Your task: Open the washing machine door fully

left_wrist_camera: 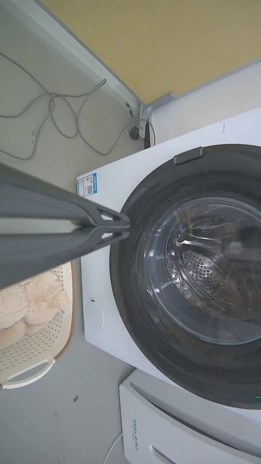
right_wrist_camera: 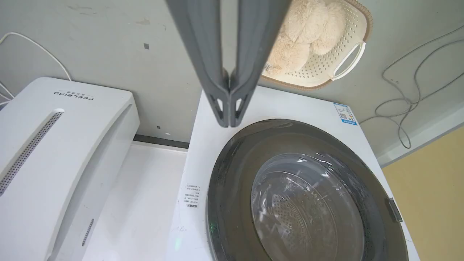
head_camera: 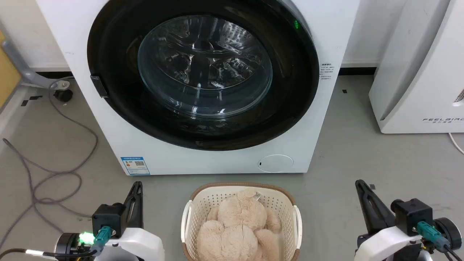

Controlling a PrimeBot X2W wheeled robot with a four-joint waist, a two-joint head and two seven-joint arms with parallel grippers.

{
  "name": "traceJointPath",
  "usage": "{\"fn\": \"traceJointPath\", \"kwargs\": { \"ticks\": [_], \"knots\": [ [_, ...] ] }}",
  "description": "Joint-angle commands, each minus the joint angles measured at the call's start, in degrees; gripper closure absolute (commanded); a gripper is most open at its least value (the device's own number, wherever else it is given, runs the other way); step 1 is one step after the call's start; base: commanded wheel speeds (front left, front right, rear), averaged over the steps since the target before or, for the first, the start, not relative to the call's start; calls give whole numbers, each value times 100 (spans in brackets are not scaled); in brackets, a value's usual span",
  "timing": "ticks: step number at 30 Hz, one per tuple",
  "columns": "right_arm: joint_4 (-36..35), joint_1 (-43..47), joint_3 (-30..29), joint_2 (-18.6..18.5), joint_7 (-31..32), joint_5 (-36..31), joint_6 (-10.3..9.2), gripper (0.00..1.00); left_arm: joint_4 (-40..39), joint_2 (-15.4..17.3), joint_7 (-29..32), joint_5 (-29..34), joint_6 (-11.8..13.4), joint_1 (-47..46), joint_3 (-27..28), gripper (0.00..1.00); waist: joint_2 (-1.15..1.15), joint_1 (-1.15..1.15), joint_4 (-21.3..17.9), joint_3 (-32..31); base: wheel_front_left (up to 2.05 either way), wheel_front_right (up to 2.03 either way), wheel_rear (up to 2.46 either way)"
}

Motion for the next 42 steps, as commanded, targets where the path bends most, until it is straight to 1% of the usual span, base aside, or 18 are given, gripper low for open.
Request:
{"fn": "traceJointPath", "kwargs": {
  "ticks": [1, 11, 12, 13, 21, 26, 28, 29, 32, 33, 42],
  "knots": [
    [0, 0, 2, 0, 0, 0, 0, 0, 0, 0, 0, 0, 0, 0, 2, 0, 0, 0, 0, 0, 0, 0, 0],
    [47, 21, -18, 0, -79, 94, -1, 0, 68, 0, -93, -70, 11, -31, -76, 0, 0, 0, -6, 3, 0, 0, 0],
    [56, 22, -20, 1, -91, 106, -1, 34, 78, 0, -105, -79, 13, -36, -85, 0, 0, 0, -6, 3, 0, 0, 0],
    [64, 23, -22, 1, -103, 118, -1, 100, 88, 0, -117, -87, 15, -41, -95, 0, 0, 0, -7, 4, 0, 0, 0],
    [120, 34, -46, 1, -203, 238, 0, 100, 168, 0, -213, -159, 32, -81, -171, 0, 0, 0, -10, 9, 0, 0, 0],
    [101, 29, -91, 1, -271, 479, 0, 100, 218, 0, -273, -208, 39, -108, -222, 0, 0, 0, -12, 15, 0, 0, 0],
    [98, 23, -106, 1, -297, 764, 0, 100, 235, 1, -297, -224, 42, -119, -242, 0, 0, 0, -13, 18, 0, 0, 0],
    [95, 13, -119, 2, -334, 1245, 0, 100, 262, 1, -333, -251, 47, -133, -273, 0, 0, 0, -14, 20, 0, 0, 0],
    [75, 1, -131, 2, -371, 1763, 0, 100, 289, 1, -369, -278, 52, -149, -302, 0, 0, 0, -16, 23, 0, 0, 0],
    [75, 1, -131, 2, -371, 1763, 0, 100, 289, 1, -369, -278, 52, -149, -302, 0, 0, 0, -16, 23, 0, 0, 0],
    [123, -143, -291, 2, -482, 3291, 0, 100, 379, 1, -477, -379, 72, -198, -396, 0, 0, 0, -27, 31, 0, 0, 0]
  ]
}}
